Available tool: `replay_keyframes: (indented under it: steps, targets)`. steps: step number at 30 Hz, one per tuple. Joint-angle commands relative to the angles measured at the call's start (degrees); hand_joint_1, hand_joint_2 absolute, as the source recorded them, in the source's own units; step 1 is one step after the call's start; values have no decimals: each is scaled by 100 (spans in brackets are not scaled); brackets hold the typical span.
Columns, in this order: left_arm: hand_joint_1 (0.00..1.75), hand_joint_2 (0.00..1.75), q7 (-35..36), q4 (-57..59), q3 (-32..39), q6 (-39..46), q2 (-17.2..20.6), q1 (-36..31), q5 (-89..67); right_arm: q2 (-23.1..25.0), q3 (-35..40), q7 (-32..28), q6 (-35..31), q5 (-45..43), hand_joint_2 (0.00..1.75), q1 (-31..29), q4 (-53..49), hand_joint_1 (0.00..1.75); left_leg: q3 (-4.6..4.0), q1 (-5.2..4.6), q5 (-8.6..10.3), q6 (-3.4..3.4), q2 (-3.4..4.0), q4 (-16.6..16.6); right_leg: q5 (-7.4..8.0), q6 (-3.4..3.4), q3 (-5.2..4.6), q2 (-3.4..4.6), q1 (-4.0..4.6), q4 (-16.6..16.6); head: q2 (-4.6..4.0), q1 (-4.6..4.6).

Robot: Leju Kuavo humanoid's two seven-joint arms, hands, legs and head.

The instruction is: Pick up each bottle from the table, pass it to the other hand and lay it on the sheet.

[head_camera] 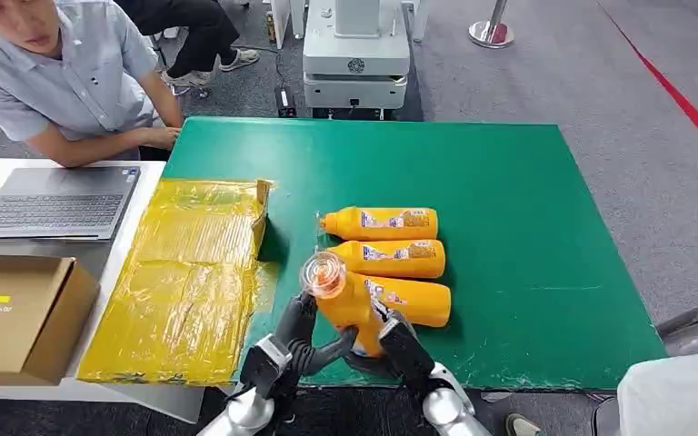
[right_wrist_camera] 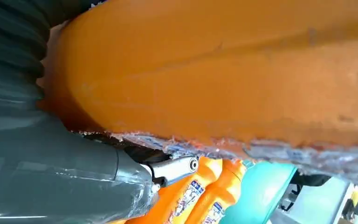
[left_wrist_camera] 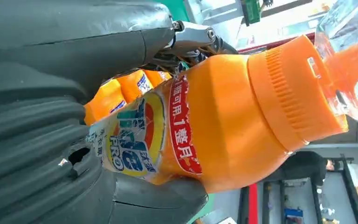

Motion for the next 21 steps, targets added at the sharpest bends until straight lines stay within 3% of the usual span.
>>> replay_keyframes:
  steps: [1, 11, 12, 13, 15, 21]
  targets:
    - [175, 175, 95, -36, -146, -206, -40, -293, 91, 77, -44, 30, -81, 33, 175, -387, 24, 175, 0, 0, 0, 0, 0, 0, 0, 0, 0, 0, 0, 0, 0, -2]
    - [175, 175, 258, -36, -184, -57, -46, -328, -97, 55, -49, 96, -313, 290, 175, -415, 74, 169, 0, 0, 0, 0, 0, 0, 0, 0, 0, 0, 0, 0, 0, 2]
    - [175, 175, 258, -36, -183, -57, -42, -326, -97, 53, -49, 96, -313, 290, 175, -406, 78, 155, 0, 0, 0, 0, 0, 0, 0, 0, 0, 0, 0, 0, 0, 2]
    - [175, 175, 325, -46, -184, 49, -30, -318, -190, 77, -121, 110, -335, 257, 175, -380, 65, 33, 0, 0, 0, 0, 0, 0, 0, 0, 0, 0, 0, 0, 0, 2]
    - [175, 175, 412, -42, -159, 238, -3, -314, -354, 117, -209, 146, -407, 223, 175, -358, 68, 0, 0, 0, 0, 0, 0, 0, 0, 0, 0, 0, 0, 0, 0, 0]
    - [175, 175, 548, -261, -128, -34, 141, -250, -350, 136, -317, 160, -405, 178, 175, -331, 73, 0, 0, 0, 0, 0, 0, 0, 0, 0, 0, 0, 0, 0, 0, 2]
